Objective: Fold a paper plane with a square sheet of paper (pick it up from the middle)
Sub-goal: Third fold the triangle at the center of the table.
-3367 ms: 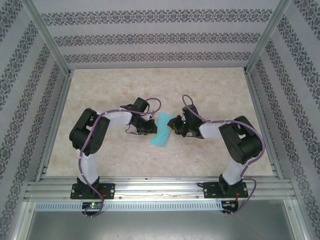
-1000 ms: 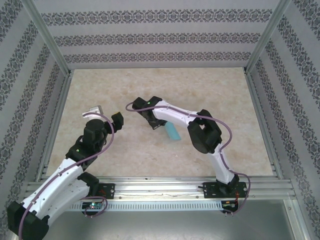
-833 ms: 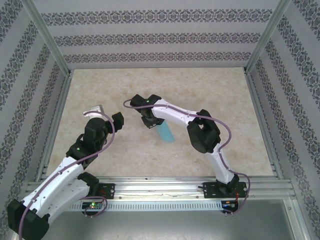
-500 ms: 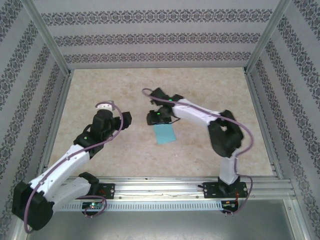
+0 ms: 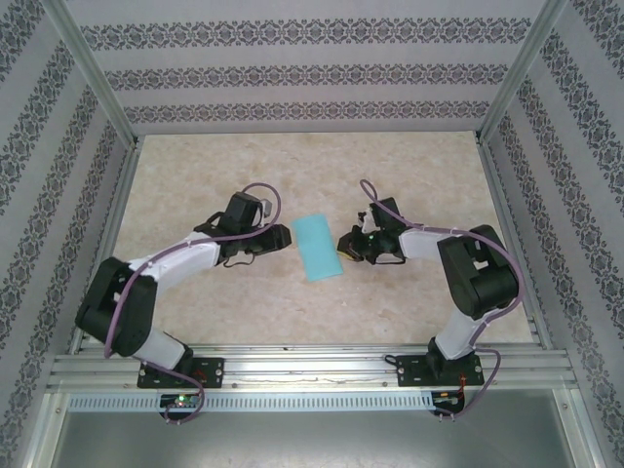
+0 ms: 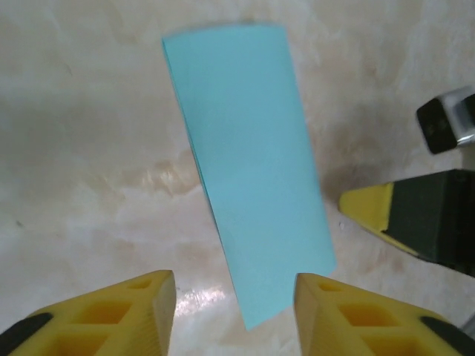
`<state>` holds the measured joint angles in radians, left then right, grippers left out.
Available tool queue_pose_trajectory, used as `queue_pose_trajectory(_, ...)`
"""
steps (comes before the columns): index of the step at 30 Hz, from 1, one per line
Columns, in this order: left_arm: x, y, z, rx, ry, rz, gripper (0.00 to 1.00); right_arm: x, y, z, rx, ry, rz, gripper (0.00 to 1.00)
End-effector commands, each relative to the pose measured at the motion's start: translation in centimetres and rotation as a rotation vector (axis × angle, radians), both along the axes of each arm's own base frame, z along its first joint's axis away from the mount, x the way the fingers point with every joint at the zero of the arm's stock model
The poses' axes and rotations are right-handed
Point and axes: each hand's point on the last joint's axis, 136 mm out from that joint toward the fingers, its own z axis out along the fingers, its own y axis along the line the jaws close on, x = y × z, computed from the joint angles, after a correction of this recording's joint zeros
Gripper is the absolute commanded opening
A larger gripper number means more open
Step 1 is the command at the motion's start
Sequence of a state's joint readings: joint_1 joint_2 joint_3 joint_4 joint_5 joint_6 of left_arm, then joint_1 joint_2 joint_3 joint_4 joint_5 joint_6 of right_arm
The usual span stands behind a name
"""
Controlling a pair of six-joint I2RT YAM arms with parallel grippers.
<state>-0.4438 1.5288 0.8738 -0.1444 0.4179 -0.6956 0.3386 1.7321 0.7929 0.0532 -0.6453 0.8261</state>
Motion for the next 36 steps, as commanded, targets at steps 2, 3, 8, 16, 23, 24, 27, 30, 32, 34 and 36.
queue_pose_trajectory(2, 0.0, -1.9, 0.4, -0.082, 0.104, -0.009, 0.45, 0.9, 1.5, 0.9, 0.078, -0.042, 0.020, 0.08)
queue_pose_trajectory(3, 0.0, -2.0, 0.2, -0.080, 0.113, -0.007, 0.45, 0.9, 1.6, 0.8, 0.083, -0.036, 0.024, 0.06)
queue_pose_trajectory(8, 0.2, -2.7, -0.6, -0.075, 0.164, -0.023, 0.44, 0.7, 2.1, 0.0, 0.076, -0.010, 0.042, 0.03)
queue_pose_trajectory(16, 0.3, -3.2, -2.1, -0.082, 0.239, 0.000, 0.43, -0.6, 1.3, -2.9, -0.039, 0.083, 0.040, 0.02)
queue_pose_trajectory(23, 0.3, -3.6, -4.0, -0.087, 0.296, 0.012, 0.43, -1.9, 0.8, -4.8, -0.107, 0.156, 0.017, 0.00)
queue_pose_trajectory(24, 0.4, -3.8, -4.2, -0.091, 0.302, 0.013, 0.43, -2.0, 0.8, -4.9, -0.109, 0.161, 0.015, 0.00)
queue_pose_trajectory(27, 0.5, -3.9, -4.7, -0.103, 0.321, 0.029, 0.43, -2.1, 0.9, -5.1, -0.108, 0.168, 0.005, 0.00)
queue_pose_trajectory(30, 0.9, -4.1, -4.9, -0.121, 0.312, 0.052, 0.41, -2.1, 1.0, -5.0, -0.104, 0.167, 0.007, 0.00)
queue_pose_trajectory(32, 1.0, -4.4, -5.1, -0.141, 0.318, 0.057, 0.41, -2.1, 1.1, -4.9, -0.101, 0.167, 0.009, 0.00)
queue_pose_trajectory(34, 1.1, -4.4, -5.6, -0.137, 0.337, 0.070, 0.41, -2.1, 1.2, -4.9, -0.100, 0.166, 0.012, 0.00)
queue_pose_trajectory(36, 1.1, -4.1, -6.0, -0.126, 0.342, 0.087, 0.40, -2.1, 1.3, -4.9, -0.097, 0.166, 0.014, 0.00)
